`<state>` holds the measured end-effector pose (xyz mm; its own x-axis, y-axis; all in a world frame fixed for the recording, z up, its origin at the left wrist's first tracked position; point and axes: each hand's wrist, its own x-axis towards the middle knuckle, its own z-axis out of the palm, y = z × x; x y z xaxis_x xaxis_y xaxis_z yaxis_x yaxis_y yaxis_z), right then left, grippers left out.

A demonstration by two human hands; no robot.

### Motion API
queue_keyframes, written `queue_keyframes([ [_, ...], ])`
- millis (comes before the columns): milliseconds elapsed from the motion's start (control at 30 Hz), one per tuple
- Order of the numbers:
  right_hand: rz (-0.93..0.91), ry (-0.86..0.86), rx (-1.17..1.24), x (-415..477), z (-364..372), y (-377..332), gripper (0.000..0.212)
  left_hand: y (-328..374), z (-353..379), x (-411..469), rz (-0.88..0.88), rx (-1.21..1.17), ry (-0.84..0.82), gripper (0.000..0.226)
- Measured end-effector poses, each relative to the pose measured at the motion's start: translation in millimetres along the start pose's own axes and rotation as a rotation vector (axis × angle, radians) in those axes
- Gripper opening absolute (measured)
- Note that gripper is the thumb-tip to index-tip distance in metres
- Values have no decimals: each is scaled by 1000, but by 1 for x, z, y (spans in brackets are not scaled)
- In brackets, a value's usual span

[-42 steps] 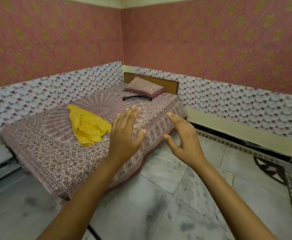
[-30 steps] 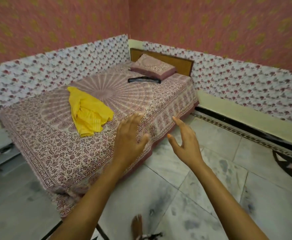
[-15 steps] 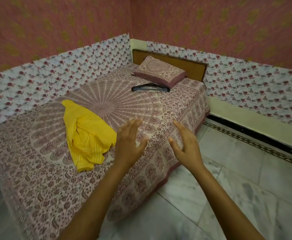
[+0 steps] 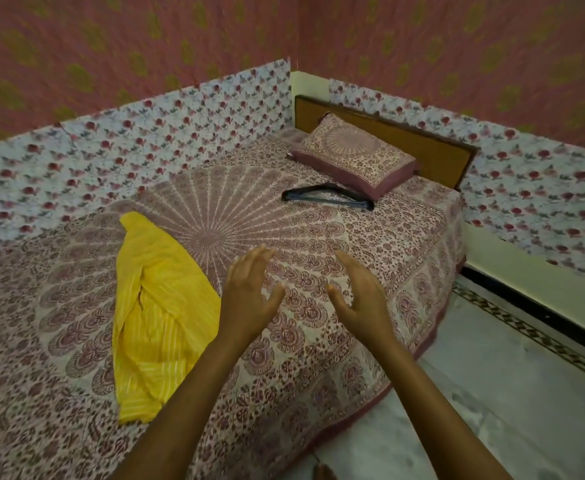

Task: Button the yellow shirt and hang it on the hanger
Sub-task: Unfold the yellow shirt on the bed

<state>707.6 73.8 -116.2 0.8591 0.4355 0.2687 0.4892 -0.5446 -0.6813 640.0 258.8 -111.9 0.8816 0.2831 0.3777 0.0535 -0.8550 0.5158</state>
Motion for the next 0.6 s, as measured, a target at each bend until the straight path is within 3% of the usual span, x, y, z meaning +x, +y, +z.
queue_keyframes([
  [600,24,-104,-21,233,102,45,62,-133,61,186,-139,14,-67,63],
])
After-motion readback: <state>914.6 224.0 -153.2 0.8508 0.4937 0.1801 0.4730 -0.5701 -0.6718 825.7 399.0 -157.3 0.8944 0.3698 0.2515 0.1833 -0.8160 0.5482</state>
